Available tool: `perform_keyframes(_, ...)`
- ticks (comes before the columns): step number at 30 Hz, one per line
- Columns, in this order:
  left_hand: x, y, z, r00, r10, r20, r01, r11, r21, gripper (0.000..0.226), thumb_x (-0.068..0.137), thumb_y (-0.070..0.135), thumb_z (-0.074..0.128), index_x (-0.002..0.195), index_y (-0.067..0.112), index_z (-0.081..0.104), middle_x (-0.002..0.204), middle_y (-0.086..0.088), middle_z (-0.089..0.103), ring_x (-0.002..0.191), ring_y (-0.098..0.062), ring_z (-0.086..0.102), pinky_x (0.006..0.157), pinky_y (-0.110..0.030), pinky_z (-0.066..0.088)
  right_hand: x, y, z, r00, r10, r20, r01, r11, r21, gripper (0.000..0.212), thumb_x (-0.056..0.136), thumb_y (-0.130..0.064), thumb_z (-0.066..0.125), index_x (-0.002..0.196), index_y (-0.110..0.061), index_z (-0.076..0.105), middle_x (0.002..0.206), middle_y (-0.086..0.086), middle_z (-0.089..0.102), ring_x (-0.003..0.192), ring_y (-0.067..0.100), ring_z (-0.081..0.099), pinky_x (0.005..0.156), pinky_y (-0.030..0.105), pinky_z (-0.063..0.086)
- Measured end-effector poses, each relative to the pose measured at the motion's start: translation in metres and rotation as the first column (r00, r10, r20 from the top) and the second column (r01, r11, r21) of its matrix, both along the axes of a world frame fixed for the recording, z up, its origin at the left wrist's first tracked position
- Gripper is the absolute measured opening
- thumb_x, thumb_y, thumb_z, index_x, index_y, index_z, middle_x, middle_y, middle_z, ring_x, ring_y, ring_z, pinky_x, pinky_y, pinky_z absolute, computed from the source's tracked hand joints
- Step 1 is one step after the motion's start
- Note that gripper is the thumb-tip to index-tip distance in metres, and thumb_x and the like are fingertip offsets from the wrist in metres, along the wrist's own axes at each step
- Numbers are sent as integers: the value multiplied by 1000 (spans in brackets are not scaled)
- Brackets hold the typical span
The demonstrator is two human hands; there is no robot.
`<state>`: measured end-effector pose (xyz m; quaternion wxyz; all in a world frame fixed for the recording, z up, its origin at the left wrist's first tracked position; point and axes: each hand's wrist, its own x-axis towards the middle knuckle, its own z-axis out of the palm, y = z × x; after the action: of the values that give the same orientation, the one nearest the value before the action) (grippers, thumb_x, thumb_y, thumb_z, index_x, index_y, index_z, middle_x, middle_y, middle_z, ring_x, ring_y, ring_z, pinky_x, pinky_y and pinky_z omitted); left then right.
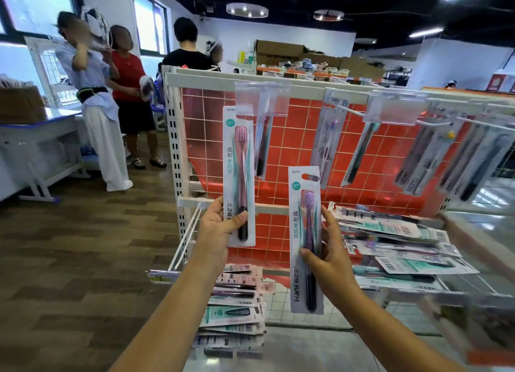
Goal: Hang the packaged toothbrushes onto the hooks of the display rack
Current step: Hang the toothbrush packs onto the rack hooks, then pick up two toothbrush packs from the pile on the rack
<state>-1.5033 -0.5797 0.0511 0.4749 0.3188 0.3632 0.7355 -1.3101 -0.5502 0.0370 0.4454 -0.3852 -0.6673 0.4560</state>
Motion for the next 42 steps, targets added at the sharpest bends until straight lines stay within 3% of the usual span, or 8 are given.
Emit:
perform_keyframes(6, 6, 12, 4, 999, -26, -37, 28, 999, 44, 46, 66, 0, 61, 110, 11, 55, 92, -9, 71, 86, -21, 69, 75, -35, 59, 5, 5, -4, 1000, -16, 18, 16, 1000, -8, 75, 86, 8, 55, 121, -52, 27, 126, -9, 47, 121, 20, 51, 99, 50, 45)
perform_keyframes(9, 3, 15, 5, 999, -24, -47, 26, 998, 56, 48, 65, 0, 62, 112, 11, 56, 92, -8, 72, 88, -21, 69, 78, -36, 58, 6, 10, -6, 1000, -19, 18, 19, 1000, -10, 77, 85, 9, 56, 123, -52, 26, 131, -6, 45, 123, 21, 50, 99, 51, 45)
perform_keyframes(13, 2, 21, 7, 998, -19, -63, 23, 998, 52, 45, 65, 1, 62, 107, 15, 59, 88, -3, 73, 89, -19, 68, 83, -38, 56, 5, 16, -8, 1000, -12, 21, 13, 1000, -14, 76, 85, 9, 56, 124, -50, 27, 119, -20, 46, 121, 19, 51, 98, 50, 46)
perform_keyframes(18, -3, 29, 5, 998, -10, -66, 11, 1000, 26, 52, 63, 3, 64, 114, 14, 57, 94, -4, 73, 99, -26, 65, 88, -44, 53, 2, 22, -6, 999, -16, 36, 17, 999, -30, 76, 86, 9, 54, 120, -52, 27, 124, -11, 47, 122, 20, 49, 100, 51, 44)
perform_keyframes(26, -4, 33, -8, 991, -63, -116, 67, 997, 32, 48, 64, -1, 63, 110, 14, 60, 93, -7, 73, 87, -23, 70, 73, -34, 59, 2, 39, -10, 998, -14, 54, 15, 1000, -24, 77, 85, 10, 55, 123, -51, 26, 117, -19, 49, 116, 17, 54, 98, 49, 46)
perform_keyframes(33, 5, 71, 1, 959, 110, -262, -104, 994, 34, 38, 86, -4, 55, 117, 19, 54, 103, -9, 66, 94, -23, 65, 76, -29, 57, 4, 54, -15, 996, -31, 81, 30, 999, 11, 82, 85, 3, 58, 140, -45, 20, 134, -1, 49, 117, 21, 55, 96, 50, 47)
perform_keyframes(38, 6, 114, 12, 948, 130, -291, -136, 991, -2, 44, 88, -1, 55, 126, 20, 51, 100, -5, 65, 95, -21, 63, 83, -33, 54, 15, 60, -10, 991, -87, 99, 81, 995, 62, 84, 85, 7, 57, 125, -58, 21, 129, -1, 52, 111, 20, 58, 95, 47, 49)
perform_keyframes(42, 1, 144, 19, 947, 154, -282, -181, 981, -71, 45, 87, -5, 54, 129, 8, 50, 94, -4, 62, 88, -22, 61, 79, -37, 54, 20, 66, -9, 994, -95, 62, 93, 995, 36, 84, 85, 9, 56, 125, -55, 21, 123, -7, 53, 112, 20, 58, 95, 49, 48)
